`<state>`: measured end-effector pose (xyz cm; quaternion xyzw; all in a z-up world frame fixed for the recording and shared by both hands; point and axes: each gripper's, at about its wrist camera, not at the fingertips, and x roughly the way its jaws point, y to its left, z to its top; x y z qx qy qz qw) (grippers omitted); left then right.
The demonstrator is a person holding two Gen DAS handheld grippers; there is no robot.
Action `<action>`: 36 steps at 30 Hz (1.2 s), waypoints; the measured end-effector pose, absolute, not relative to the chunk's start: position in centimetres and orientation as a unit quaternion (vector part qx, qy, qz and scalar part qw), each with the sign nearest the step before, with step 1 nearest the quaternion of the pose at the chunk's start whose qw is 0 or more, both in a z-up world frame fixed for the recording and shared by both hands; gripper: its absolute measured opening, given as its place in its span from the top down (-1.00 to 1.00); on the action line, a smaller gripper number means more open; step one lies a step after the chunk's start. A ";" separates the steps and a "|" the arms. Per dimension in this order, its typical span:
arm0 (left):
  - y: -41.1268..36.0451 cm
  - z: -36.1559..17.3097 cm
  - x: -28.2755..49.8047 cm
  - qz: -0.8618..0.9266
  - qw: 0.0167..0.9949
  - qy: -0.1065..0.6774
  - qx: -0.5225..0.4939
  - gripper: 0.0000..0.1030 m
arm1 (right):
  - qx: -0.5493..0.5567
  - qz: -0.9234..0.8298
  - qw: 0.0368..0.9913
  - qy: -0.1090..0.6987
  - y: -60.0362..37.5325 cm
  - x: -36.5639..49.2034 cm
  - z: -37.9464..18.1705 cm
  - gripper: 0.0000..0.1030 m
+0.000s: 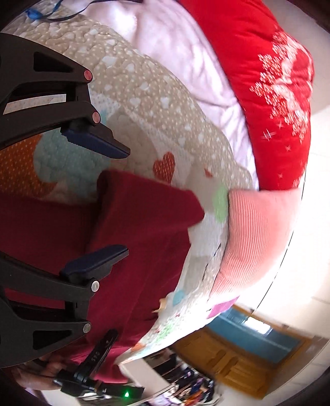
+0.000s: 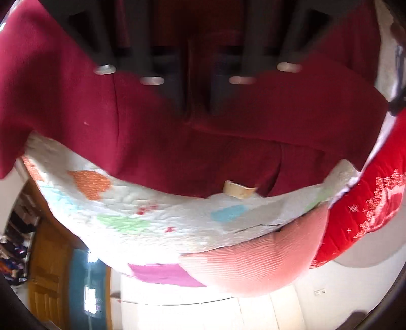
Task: Fold small clothes
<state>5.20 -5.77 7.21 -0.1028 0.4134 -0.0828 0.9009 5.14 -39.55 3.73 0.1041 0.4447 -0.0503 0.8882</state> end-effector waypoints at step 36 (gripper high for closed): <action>-10.7 3.2 9.5 -0.046 0.894 0.443 -0.048 -0.46 | 0.052 -0.071 0.889 0.449 -38.7 6.0 4.3 0.26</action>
